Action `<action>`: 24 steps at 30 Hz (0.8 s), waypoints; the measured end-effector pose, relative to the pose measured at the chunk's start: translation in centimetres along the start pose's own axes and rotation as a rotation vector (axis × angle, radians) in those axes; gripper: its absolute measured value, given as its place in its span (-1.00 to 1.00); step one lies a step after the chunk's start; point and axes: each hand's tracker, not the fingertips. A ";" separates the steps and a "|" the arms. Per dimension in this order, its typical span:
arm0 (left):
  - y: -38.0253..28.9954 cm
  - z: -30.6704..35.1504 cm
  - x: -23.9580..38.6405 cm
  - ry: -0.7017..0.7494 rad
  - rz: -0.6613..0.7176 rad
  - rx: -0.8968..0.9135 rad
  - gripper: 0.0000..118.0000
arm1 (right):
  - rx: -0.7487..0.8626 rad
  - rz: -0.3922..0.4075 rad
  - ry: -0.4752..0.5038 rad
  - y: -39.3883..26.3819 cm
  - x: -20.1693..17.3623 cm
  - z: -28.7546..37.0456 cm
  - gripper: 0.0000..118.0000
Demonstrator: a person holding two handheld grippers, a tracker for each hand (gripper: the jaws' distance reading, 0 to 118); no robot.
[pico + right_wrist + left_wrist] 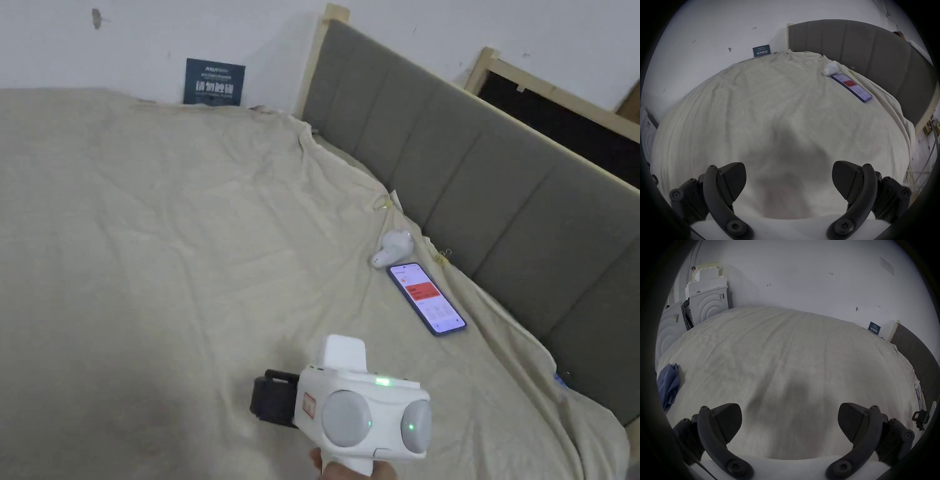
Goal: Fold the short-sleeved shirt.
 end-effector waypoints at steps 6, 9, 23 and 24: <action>0.9 -4.8 1.3 0.126 -0.085 -0.044 1.00 | 0.061 0.125 0.099 -0.8 -0.4 -3.8 0.84; -1.1 -7.4 2.3 0.078 -0.113 -0.116 1.00 | 0.044 0.126 0.058 -1.1 -0.8 -4.2 0.93; -0.8 -6.5 1.6 0.089 -0.056 -0.085 1.00 | 0.019 0.092 0.060 -1.0 -0.3 -4.7 1.00; -0.5 -6.7 1.2 0.069 -0.038 -0.103 1.00 | 0.005 0.083 0.072 -0.7 -0.1 -4.8 1.00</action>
